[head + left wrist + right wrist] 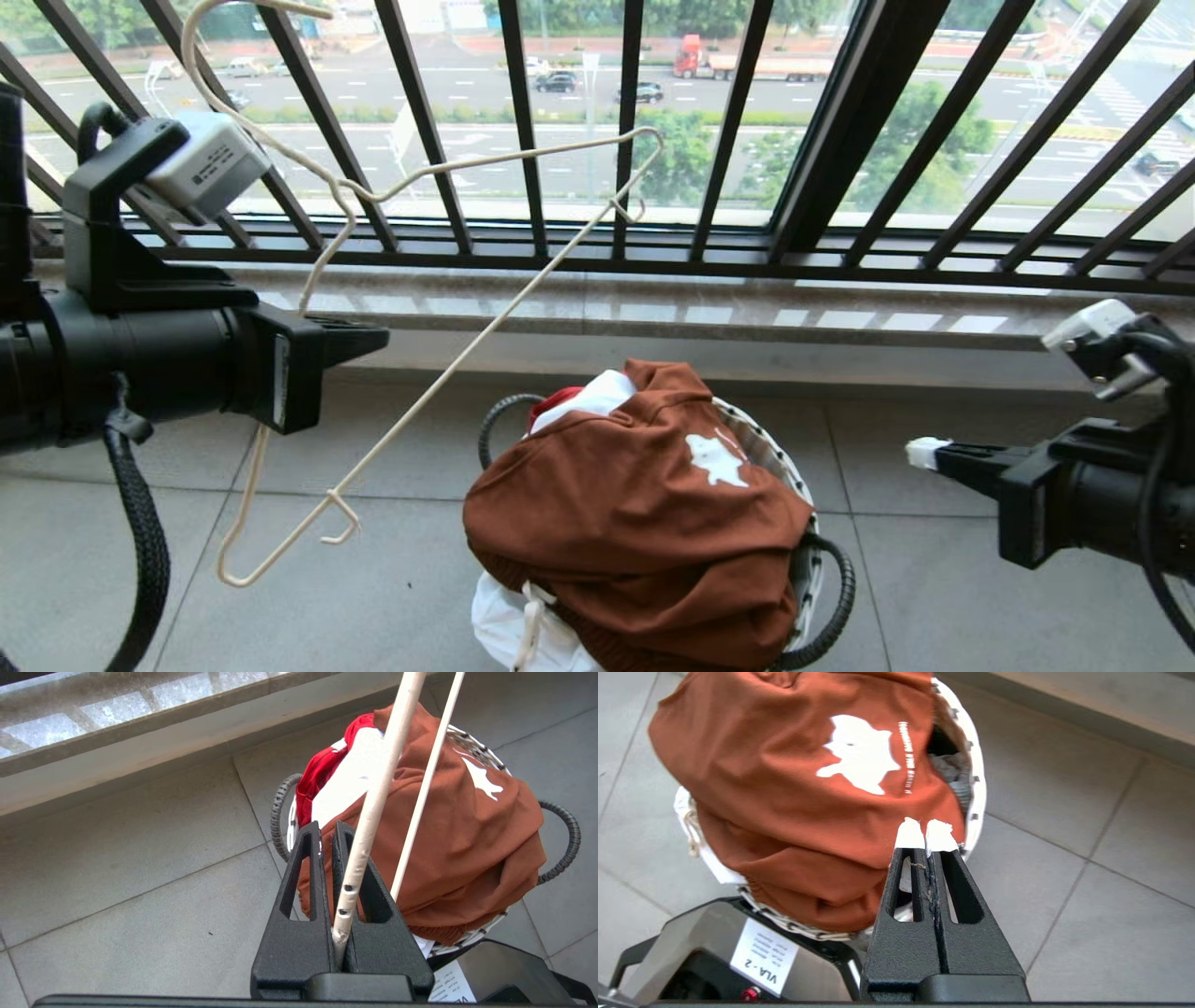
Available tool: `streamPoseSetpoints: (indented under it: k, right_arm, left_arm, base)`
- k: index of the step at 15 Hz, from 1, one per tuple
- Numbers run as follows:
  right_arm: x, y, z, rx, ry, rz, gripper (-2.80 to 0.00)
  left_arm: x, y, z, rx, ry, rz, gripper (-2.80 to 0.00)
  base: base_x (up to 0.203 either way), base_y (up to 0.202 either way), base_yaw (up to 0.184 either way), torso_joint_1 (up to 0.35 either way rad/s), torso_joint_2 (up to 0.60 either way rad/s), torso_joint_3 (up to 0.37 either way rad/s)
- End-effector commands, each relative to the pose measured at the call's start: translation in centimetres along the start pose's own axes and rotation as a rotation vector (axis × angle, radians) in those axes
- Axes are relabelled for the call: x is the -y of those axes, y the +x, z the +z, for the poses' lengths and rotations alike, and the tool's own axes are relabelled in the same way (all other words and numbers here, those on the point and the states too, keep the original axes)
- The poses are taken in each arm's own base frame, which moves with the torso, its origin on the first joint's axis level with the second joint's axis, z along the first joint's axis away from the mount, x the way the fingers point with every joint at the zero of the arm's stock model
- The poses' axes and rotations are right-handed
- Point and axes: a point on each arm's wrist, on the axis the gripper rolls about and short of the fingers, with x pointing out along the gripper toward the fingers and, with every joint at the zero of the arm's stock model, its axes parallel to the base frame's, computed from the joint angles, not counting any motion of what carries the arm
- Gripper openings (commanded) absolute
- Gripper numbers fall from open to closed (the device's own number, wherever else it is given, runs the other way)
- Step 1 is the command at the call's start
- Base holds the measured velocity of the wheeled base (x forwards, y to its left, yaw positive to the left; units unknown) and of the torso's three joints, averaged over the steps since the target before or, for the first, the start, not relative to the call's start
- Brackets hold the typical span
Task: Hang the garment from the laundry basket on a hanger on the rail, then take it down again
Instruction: Pick up clothes from the basket
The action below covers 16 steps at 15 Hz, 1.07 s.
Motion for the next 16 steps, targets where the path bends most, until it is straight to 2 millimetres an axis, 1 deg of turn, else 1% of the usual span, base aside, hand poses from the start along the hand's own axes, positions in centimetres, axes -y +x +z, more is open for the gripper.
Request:
streamPoseSetpoints:
  k: [1,3,4,6,9,10,14,16]
  right_arm:
    - [-1.7,4.1,0.1,-0.092,-0.020,0.079,-2.80]
    - [-3.5,5.2,0.9,-0.089,-0.046,0.124,-2.80]
    - [-4.7,5.8,1.1,-0.093,-0.058,0.147,-2.80]
    - [-7.0,7.6,1.5,-0.109,-0.076,0.161,-2.80]
    - [-10.3,9.5,2.5,-0.095,-0.109,0.207,-2.80]
    - [-11.2,10.2,2.5,-0.099,-0.120,0.214,-2.80]
    - [-14.1,13.3,2.7,-0.109,-0.146,0.245,-2.80]
    - [-15.5,13.9,2.5,-0.112,-0.160,0.272,-2.80]
  left_arm:
    - [-0.6,0.2,0.3,0.005,-0.009,0.025,-2.80]
    - [-0.6,0.2,0.3,0.007,-0.006,0.034,-2.80]
    - [-0.6,0.2,0.3,0.009,-0.007,0.039,-2.80]
    - [-0.7,0.1,0.5,0.014,-0.007,0.050,-2.80]
    - [-0.9,-0.3,0.9,0.044,-0.006,0.122,-2.80]
    - [-0.9,-0.3,1.1,0.048,-0.007,0.146,-2.80]
    - [-0.9,-0.5,1.2,0.056,-0.009,0.151,-2.80]
    - [-0.9,-0.7,1.3,0.066,-0.009,0.153,-2.80]
  base:
    - [0.000,0.000,0.000,0.000,0.00,0.000]
    - [0.000,0.000,0.000,0.000,0.00,0.000]
    - [0.000,0.000,0.000,0.000,0.00,0.000]
    - [0.000,0.000,0.000,0.000,0.00,0.000]
    - [0.000,0.000,0.000,0.000,0.00,0.000]
    - [0.000,0.000,0.000,0.000,0.00,0.000]
    - [0.000,0.000,0.000,0.000,0.00,0.000]
    - [0.000,0.000,0.000,0.000,0.00,0.000]
